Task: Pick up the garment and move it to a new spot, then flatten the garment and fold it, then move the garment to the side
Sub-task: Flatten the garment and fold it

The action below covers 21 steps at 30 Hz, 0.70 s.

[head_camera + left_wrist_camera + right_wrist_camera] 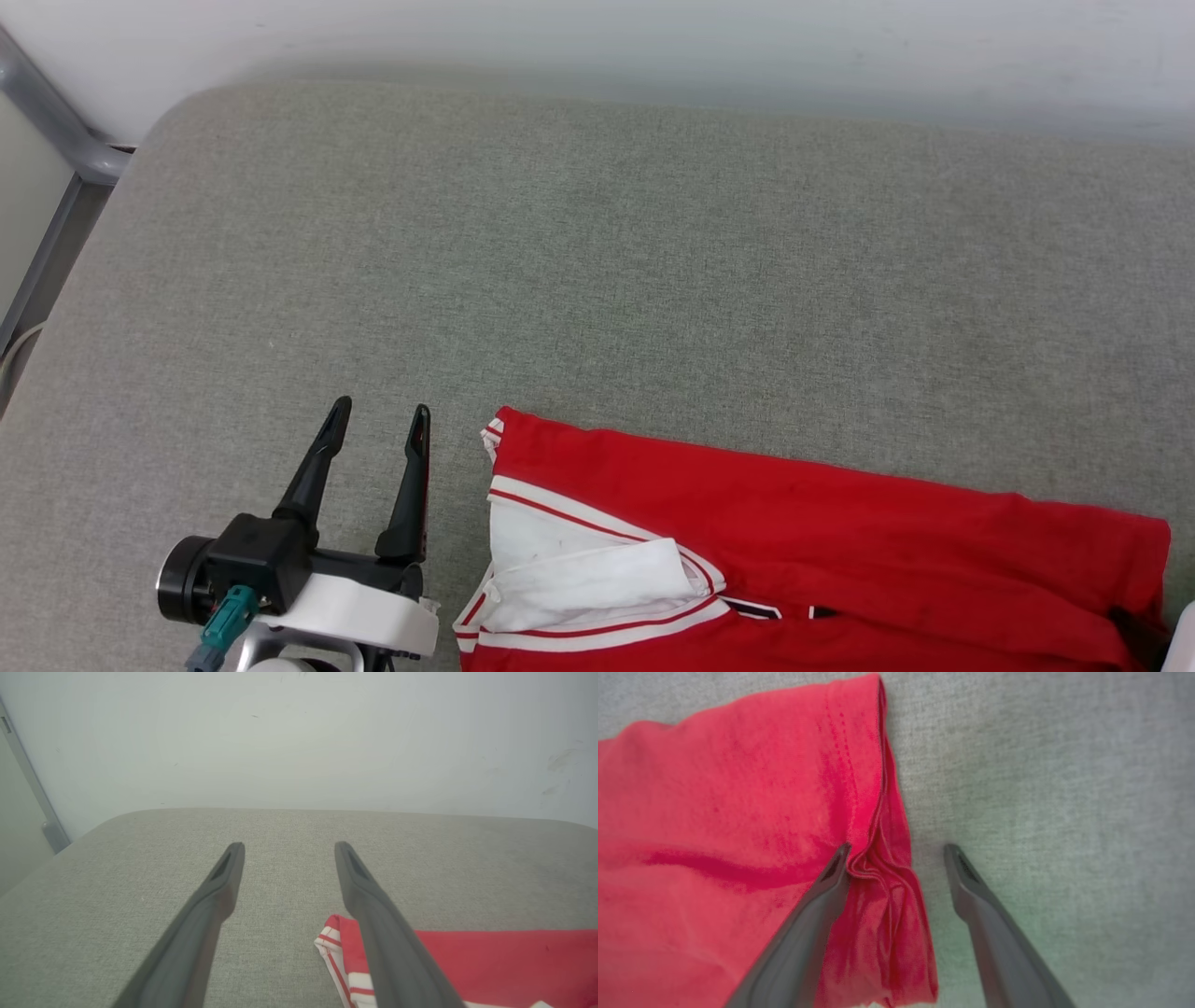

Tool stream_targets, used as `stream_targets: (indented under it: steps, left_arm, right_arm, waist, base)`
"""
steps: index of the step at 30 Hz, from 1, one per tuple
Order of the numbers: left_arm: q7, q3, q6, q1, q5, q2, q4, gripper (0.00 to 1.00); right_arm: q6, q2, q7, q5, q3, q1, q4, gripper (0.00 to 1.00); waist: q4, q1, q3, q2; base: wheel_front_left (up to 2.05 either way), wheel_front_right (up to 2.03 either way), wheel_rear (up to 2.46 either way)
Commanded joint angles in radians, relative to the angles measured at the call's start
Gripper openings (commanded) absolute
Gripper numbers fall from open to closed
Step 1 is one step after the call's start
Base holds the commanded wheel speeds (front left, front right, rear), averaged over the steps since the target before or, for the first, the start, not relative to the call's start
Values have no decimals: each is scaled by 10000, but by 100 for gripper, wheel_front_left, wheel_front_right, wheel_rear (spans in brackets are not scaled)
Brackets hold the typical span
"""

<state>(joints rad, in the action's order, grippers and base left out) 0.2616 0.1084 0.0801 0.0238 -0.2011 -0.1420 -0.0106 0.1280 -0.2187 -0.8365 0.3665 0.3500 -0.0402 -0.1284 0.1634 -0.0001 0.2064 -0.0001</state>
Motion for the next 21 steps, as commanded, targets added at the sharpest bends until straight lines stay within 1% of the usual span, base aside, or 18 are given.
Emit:
stream_targets:
  steps: [1, 4, 8, 9, 10, 11, 12, 13, 21]
  left_arm:
    - [43, -78, 103, 92, 95, 88, 22, 100]
    - [43, -157, 212, 118, 219, 176, 84, 100]
    - [44, -258, 317, 95, 315, 286, 167, 100]
    - [44, -282, 330, 85, 339, 316, 194, 100]
    - [44, -297, 355, 74, 368, 338, 218, 100]
    - [44, -314, 372, 65, 394, 360, 242, 100]
    - [44, -331, 393, 59, 402, 375, 262, 100]
    - [44, -351, 415, 51, 398, 388, 280, 100]
    - [44, -480, 473, -124, 442, 464, 388, 100]
  right_arm:
    - [60, 576, -97, 249, -593, -37, -555, 100]
    - [97, 816, -51, 592, -1029, -52, -833, 100]
    - [111, 965, 130, 898, -1527, -60, -1071, 100]
    - [113, 966, 199, 964, -1641, -57, -1110, 91]
    - [116, 963, 278, 1046, -1753, -37, -1119, 55]
    - [122, 966, 367, 1105, -1831, -5, -1107, 35]
    - [122, 960, 466, 1159, -1889, 33, -1098, 11]
    - [122, 934, 538, 1215, -1938, 57, -1082, 0]
    - [67, 222, 1209, 1056, -1841, 165, -848, 0]
  waist:
    - [13, 1, 21, 1]
    - [23, 1, 30, 1]
    - [9, 1, -8, 1]
    - [2, 1, -25, 1]
    - [-7, 1, -48, 1]
    - [-19, 1, -74, 1]
    - [-35, 1, -107, 1]
    - [-53, 1, -152, 1]
    - [-214, 1, -516, 1]
  base:
    - [0, 0, 0]
    - [0, 0, 0]
    - [0, 0, 0]
    - [0, 0, 0]
    - [0, 0, 0]
    - [0, 0, 0]
    - [0, 0, 0]
    - [0, 0, 0]
    - [0, 0, 0]
